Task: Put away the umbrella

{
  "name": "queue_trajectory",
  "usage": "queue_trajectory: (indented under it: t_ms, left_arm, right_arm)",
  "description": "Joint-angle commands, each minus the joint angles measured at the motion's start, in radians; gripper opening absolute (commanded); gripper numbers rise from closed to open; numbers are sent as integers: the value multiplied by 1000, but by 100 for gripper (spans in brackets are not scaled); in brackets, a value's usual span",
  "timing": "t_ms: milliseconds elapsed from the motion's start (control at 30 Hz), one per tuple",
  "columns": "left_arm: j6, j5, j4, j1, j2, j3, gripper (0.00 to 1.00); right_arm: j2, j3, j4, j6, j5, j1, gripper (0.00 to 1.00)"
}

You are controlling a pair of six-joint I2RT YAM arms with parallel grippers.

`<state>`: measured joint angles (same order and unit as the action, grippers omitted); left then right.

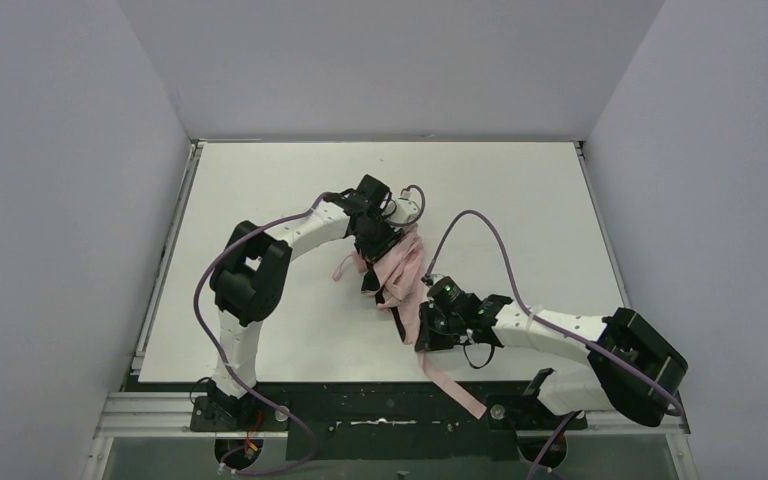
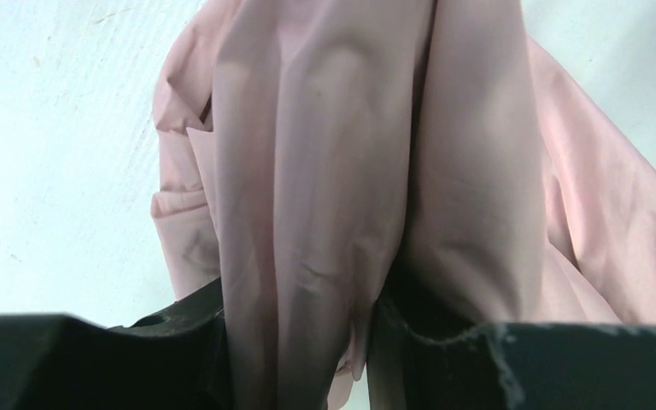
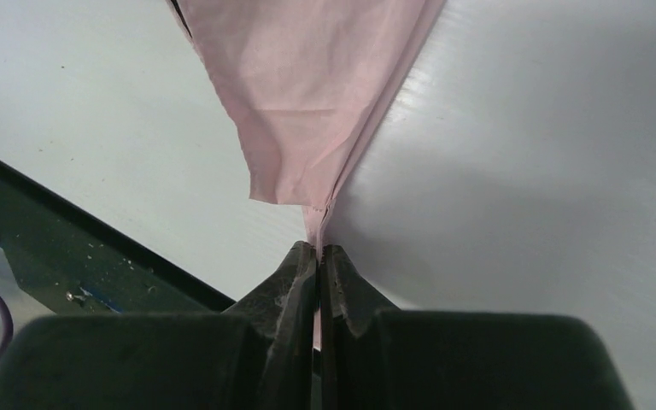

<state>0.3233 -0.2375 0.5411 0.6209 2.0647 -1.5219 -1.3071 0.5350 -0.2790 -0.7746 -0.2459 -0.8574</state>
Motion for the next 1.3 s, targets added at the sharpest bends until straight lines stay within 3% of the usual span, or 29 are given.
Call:
queue_trajectory:
  t_ms: [0, 200, 500, 867, 1000, 1100, 1267]
  left_arm:
    - [-13, 162, -39, -34, 21, -45, 2]
    - [-31, 224, -119, -20, -9, 25, 0]
    - [-20, 346, -330, 41, -73, 181, 0]
    - [83, 385, -408, 130, -90, 282, 0]
    - [138, 397, -450, 155, -100, 319, 0]
    - [194, 387, -497, 176, -111, 355, 0]
    - [291, 363, -591, 217, -146, 437, 0]
  right_arm:
    - [7, 14, -33, -3, -101, -33, 0]
    - [26, -10, -110, -57, 63, -32, 0]
    - [61, -11, -132, -50, 147, -29, 1]
    - [193, 164, -256, 167, 225, 53, 37]
    - [316, 223, -304, 191, 413, 92, 46]
    - [401, 238, -242, 223, 575, 119, 53]
    - [397, 344, -215, 309, 706, 193, 67]
